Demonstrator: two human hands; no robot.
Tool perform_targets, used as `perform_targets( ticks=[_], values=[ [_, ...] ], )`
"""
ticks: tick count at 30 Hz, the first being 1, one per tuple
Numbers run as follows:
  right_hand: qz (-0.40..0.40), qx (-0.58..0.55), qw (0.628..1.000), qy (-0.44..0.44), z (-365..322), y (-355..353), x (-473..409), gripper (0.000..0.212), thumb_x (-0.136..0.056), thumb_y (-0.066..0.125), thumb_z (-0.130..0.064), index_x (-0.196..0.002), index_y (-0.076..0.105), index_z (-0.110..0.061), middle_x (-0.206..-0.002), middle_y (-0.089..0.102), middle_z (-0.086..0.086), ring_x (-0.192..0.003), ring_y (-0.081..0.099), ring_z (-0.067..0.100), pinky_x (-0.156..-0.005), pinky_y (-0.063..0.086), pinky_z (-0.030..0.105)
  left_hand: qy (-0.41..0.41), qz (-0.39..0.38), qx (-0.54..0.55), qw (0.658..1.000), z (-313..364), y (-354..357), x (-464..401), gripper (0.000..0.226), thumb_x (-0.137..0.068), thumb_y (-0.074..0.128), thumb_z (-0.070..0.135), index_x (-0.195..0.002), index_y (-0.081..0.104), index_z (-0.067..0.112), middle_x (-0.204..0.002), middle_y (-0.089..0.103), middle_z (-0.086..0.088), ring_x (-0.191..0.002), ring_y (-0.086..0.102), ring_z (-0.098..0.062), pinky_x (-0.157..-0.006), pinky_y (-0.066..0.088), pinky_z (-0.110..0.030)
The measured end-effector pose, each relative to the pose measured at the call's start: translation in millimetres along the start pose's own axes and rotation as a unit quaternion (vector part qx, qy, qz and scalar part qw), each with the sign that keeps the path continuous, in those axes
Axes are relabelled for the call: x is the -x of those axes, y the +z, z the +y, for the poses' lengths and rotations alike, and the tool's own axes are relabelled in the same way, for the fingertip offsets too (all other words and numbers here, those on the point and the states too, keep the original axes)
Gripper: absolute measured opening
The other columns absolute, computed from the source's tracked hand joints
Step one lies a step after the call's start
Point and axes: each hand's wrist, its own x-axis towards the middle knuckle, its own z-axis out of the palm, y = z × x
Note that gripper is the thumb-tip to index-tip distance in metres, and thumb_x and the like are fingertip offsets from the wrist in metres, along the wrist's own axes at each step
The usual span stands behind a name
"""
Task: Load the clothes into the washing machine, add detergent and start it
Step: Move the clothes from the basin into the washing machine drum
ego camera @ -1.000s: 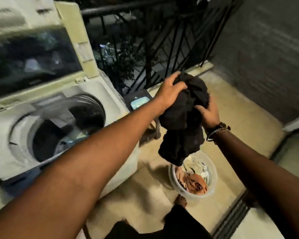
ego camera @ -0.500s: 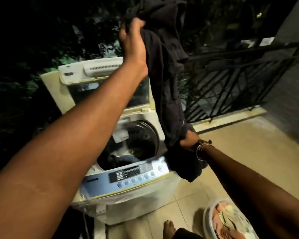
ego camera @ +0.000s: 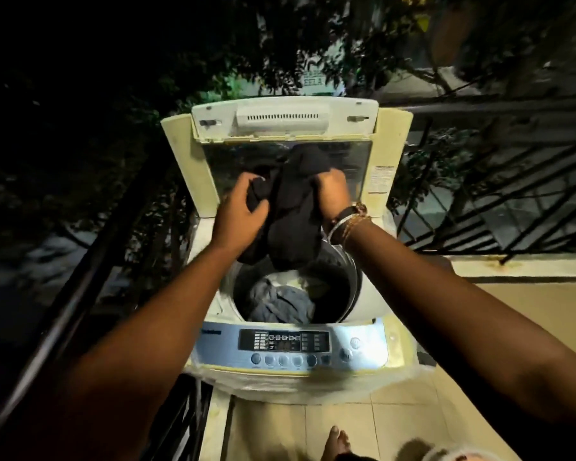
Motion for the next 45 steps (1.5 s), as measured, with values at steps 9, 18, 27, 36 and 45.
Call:
perform_targets(
  ticks=[9,18,27,36,45],
  values=[
    [-0.114,0.215,0.966,0.091,42,14,21,0.02,-0.086,0.062,-0.027,-0.101,0.07,-0.017,-0.099,0.072,0.011,-0.099,0.066,0.031,-0.076,0.04,0.025,-0.032,-0.26,-0.227,0.938,-37,34,13,0.042,-0.083,0.059,0.039,-0.12,0.064,0.021,-0.124,0.065,-0.006,-0.11,0.064,-0.03,-0.087,0.053,-0.04],
    [-0.312,0.447,0.831,0.112,69,9,24,0.091,-0.065,0.066,-0.038,-0.147,0.03,-0.021,-0.136,0.057,0.013,-0.119,0.06,0.036,-0.097,0.053,0.043,-0.078,-0.235,-0.148,0.958,-31,50,11,0.026,-0.09,0.066,0.027,-0.115,0.065,0.032,-0.123,0.067,0.003,-0.108,0.066,-0.019,-0.1,0.052,-0.039],
    [-0.259,0.414,0.869,0.084,147,0,28,0.075,-0.051,0.061,-0.074,-0.111,0.065,-0.029,-0.105,0.071,-0.003,-0.096,0.068,0.024,-0.085,0.058,0.039,-0.108,-0.215,-0.067,0.968,-54,51,51,0.024,-0.087,0.07,0.032,-0.111,0.068,0.031,-0.114,0.069,0.0,-0.107,0.066,-0.017,-0.099,0.053,-0.043],
    [-0.121,0.323,0.927,0.145,118,-85,134,0.067,-0.089,0.071,-0.039,-0.144,0.041,-0.016,-0.127,0.064,0.012,-0.113,0.063,0.032,-0.094,0.047,0.034,-0.056,-0.222,-0.002,0.973,-33,88,88,0.024,-0.081,0.065,0.043,-0.104,0.065,0.04,-0.104,0.073,0.003,-0.097,0.069,-0.016,-0.093,0.055,-0.044],
    [0.047,0.357,0.896,0.26,194,-247,338,0.076,-0.083,0.067,-0.059,-0.145,0.039,-0.025,-0.142,0.054,0.008,-0.127,0.055,0.029,-0.101,0.049,0.048,0.253,-0.281,-0.046,0.925,59,225,231,0.04,-0.084,0.067,0.032,-0.123,0.061,0.031,-0.133,0.054,0.004,-0.13,0.046,-0.023,-0.106,0.037,-0.042]
  ],
)
